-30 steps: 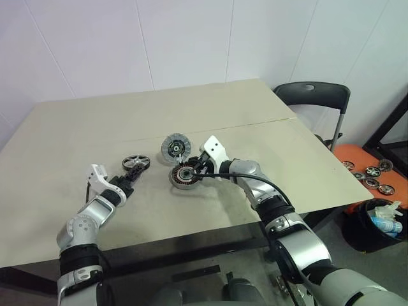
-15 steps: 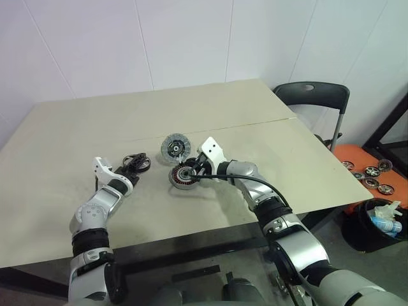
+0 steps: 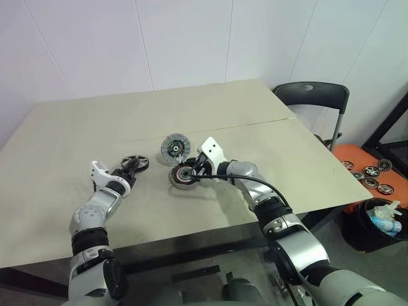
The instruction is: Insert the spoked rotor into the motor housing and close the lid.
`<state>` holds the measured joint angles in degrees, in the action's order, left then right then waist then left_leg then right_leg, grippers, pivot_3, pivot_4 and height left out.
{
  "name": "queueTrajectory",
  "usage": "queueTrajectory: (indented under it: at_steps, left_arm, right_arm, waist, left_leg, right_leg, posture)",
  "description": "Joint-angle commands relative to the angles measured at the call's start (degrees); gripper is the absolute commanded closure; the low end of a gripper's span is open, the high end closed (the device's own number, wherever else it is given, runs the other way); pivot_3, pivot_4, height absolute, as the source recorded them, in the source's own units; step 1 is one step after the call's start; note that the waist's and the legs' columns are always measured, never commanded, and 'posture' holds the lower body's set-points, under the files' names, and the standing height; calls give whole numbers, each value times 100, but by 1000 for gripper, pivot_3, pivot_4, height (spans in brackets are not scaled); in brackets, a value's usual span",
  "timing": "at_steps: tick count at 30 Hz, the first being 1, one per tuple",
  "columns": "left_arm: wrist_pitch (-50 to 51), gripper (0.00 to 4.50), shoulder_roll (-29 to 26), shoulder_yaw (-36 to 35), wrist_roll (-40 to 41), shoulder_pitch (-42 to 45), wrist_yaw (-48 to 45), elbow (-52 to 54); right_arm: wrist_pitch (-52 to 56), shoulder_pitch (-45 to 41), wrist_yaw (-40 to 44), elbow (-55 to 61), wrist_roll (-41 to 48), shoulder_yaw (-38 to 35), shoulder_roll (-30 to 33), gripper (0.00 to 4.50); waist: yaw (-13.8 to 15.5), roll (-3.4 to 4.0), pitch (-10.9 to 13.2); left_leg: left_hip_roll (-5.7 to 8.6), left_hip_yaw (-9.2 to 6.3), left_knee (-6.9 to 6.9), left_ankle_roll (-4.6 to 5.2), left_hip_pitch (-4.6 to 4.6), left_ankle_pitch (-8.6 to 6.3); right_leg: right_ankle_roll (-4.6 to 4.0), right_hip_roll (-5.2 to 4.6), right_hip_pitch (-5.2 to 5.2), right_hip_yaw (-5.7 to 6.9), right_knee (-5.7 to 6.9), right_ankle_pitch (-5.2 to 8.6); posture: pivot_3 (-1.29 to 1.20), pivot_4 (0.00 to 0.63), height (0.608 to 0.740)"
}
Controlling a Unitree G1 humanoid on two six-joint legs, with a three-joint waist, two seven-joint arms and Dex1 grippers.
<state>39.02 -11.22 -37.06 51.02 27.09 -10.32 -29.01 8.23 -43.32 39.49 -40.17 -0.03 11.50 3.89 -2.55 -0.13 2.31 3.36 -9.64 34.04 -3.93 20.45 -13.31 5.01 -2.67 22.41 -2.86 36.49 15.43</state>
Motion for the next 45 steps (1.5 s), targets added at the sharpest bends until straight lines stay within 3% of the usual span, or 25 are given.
queueTrajectory:
  at_steps: [1,4,6,11,14,17,22,27,33,38,45]
  left_arm:
    - [-32,1815,61,-93,153,59,65,77]
    - [-54,1815,96,-99,143,64,85,13]
    - [-94,2167,105,-115,123,87,116,-55]
    - [-168,3700,116,-103,110,187,108,-154]
    - [-204,3700,131,-89,128,229,61,-187]
    - [-305,4044,152,-100,100,234,87,-265]
    - [-298,4044,226,-75,205,149,-3,-4]
    - [232,4044,373,-146,954,-389,-267,1228]
    - [1121,4044,395,-240,2428,-1435,-245,2746]
    - [1605,4044,285,-40,3500,-2296,-573,3565]
    - [1667,4044,286,998,3189,-2047,-808,3371]
  right_arm:
    - [-52,-18,4,265,-17,-3,50,4500]
    - [-29,8,3,331,-18,-19,81,4500]
    - [-12,16,-10,366,-14,-22,92,4500]
    - [20,49,-38,410,-29,-9,114,4500]
    - [21,61,-54,407,-58,8,127,4500]
    - [18,76,-74,399,-78,5,108,4500]
    - [14,75,-116,375,-89,17,49,4500]
    - [166,21,113,544,188,-186,151,4500]
    - [649,77,1070,1047,688,-346,679,4500]
    - [685,102,1269,992,593,-272,1009,4500]
    - [702,82,1330,952,565,-186,976,4500]
  waist:
    - [0,0,0]
    - [-3,0,0]
    - [-5,0,0]
    - [-3,-2,-1]
    - [-2,-2,-1]
    - [1,-2,-1]
    - [-1,-2,-1]
    - [-7,-4,0]
    - [-1,-4,0]
    - [4,-8,2]
    - [44,-10,2]
  left_leg:
    - [0,0,0,0,0,0]
    - [0,0,1,0,-1,0]
    - [0,0,1,0,-1,0]
    - [0,0,1,0,-1,0]
    - [0,1,2,0,-1,0]
    - [0,0,5,0,-1,0]
    - [0,0,10,0,-2,0]
    - [-2,2,10,0,2,0]
    - [-4,3,11,0,2,-1]
    - [-4,5,14,0,-2,-1]
    - [0,9,25,-1,-5,0]
  right_leg:
    - [0,0,0,0,0,0]
    - [0,0,0,0,0,0]
    - [0,0,0,0,1,0]
    - [1,1,0,0,1,0]
    - [1,1,-1,0,1,0]
    - [1,1,-1,0,2,0]
    - [1,1,-1,0,9,-1]
    - [2,0,2,-2,9,-1]
    - [1,-2,-1,-3,6,0]
    - [-6,1,-6,-1,6,5]
    - [-22,1,-18,0,5,13]
  posture:
    - [0,0,740]
    - [0,0,740]
    - [0,0,740]
    - [0,0,740]
    - [0,0,740]
    - [0,0,740]
    - [0,0,740]
    - [0,0,740]
    - [0,0,740]
    - [0,0,740]
    - [0,0,740]
